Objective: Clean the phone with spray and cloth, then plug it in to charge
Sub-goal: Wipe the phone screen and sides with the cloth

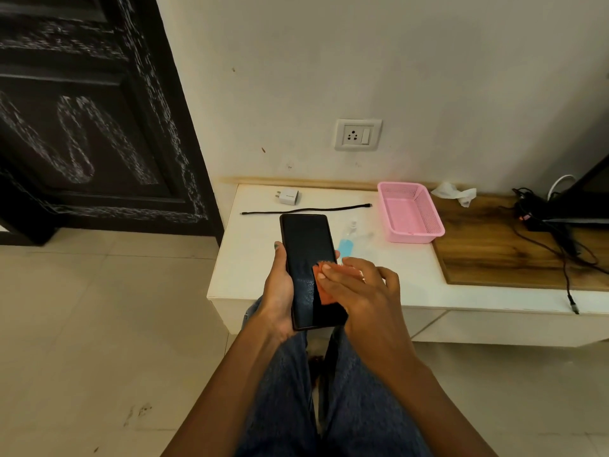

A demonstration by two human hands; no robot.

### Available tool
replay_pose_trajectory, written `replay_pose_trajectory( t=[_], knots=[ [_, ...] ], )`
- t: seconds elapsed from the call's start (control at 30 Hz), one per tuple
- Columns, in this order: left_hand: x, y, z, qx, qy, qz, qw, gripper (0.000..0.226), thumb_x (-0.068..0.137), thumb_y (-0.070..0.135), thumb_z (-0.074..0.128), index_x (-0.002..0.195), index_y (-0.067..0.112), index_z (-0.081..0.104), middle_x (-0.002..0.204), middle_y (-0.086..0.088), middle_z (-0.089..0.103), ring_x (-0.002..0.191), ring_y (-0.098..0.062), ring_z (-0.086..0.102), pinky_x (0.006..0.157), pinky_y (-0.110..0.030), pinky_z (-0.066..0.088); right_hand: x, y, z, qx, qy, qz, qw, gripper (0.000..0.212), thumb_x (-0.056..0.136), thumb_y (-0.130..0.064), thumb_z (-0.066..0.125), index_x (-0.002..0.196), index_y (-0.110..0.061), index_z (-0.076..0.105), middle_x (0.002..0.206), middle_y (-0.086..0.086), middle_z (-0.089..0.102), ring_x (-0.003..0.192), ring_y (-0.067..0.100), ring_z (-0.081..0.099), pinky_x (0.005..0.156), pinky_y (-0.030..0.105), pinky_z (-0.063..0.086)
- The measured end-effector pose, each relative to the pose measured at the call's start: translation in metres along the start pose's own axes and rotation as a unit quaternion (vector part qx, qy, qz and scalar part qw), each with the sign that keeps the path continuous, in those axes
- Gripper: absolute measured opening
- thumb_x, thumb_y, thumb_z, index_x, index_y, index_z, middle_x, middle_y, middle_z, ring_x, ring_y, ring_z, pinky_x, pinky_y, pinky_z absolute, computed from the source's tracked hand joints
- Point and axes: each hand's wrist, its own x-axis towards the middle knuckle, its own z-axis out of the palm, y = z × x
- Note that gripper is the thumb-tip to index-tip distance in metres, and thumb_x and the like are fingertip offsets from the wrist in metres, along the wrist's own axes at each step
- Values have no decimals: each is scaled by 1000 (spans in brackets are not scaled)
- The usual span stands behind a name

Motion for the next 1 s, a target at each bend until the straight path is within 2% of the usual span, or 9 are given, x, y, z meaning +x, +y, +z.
replay_pose_trajectory(
  t=[0.07,0.13,0.27,0.43,0.63,0.8,0.9,0.97,1.0],
  knots=[
    [0,-1,-2,5,6,6,1000,89,82,79,16,97,16,77,100,-10,75,90,-22,72,82,-38,58,-2,0,-1,-12,20,-24,999,40,64,-5,66,104,-11,72,109,3,70,107,27,62,90,37,36],
    [0,-5,-2,11,11,8,1000,87,82,79,17,92,18,78,96,-10,75,87,-22,73,76,-37,60,1,-1,-2,-18,21,-23,999,39,63,-6,67,101,-11,72,105,3,72,106,29,62,87,42,42],
    [0,-5,1,14,17,-2,1000,82,83,77,22,79,19,80,86,-10,77,77,-22,74,60,-33,60,5,0,3,-18,-45,11,999,43,77,-18,50,118,-13,64,125,3,61,123,27,49,97,36,25],
    [1,0,-1,2,-9,12,1000,90,83,77,17,92,13,78,93,-9,75,84,-20,72,85,-36,55,-7,1,5,10,12,-33,999,37,77,-9,50,108,-10,70,113,3,69,108,24,61,91,35,46],
    [3,-6,4,-4,-6,-8,1000,84,83,77,24,91,14,79,100,-7,75,89,-20,72,73,-32,60,9,-9,2,0,38,-24,999,46,77,-15,36,105,-1,70,107,11,70,102,28,66,86,44,52],
    [3,-5,-3,3,-3,1,1000,87,82,78,24,99,11,76,102,-9,73,93,-21,68,93,-36,49,-5,2,5,11,-4,-66,998,46,66,1,67,111,-8,68,115,4,68,107,22,63,88,37,51],
    [0,-7,0,-5,-4,-10,1000,82,82,77,27,93,12,78,99,-11,75,89,-24,72,82,-40,58,3,7,3,10,8,-57,998,33,76,-7,61,107,-6,70,113,5,69,107,26,63,87,37,50],
    [-1,-7,2,6,3,-15,1000,79,83,76,30,89,14,79,94,-12,75,84,-25,73,70,-37,60,11,3,1,-6,18,-43,999,35,80,-12,48,106,-5,70,112,6,69,108,26,62,88,38,46],
    [-2,-6,4,7,2,-19,1000,78,83,75,31,93,14,78,96,-13,75,85,-26,73,71,-38,60,12,0,1,-3,25,-45,999,36,79,-11,48,107,-6,69,113,6,69,110,26,61,90,39,41]
  ],
)
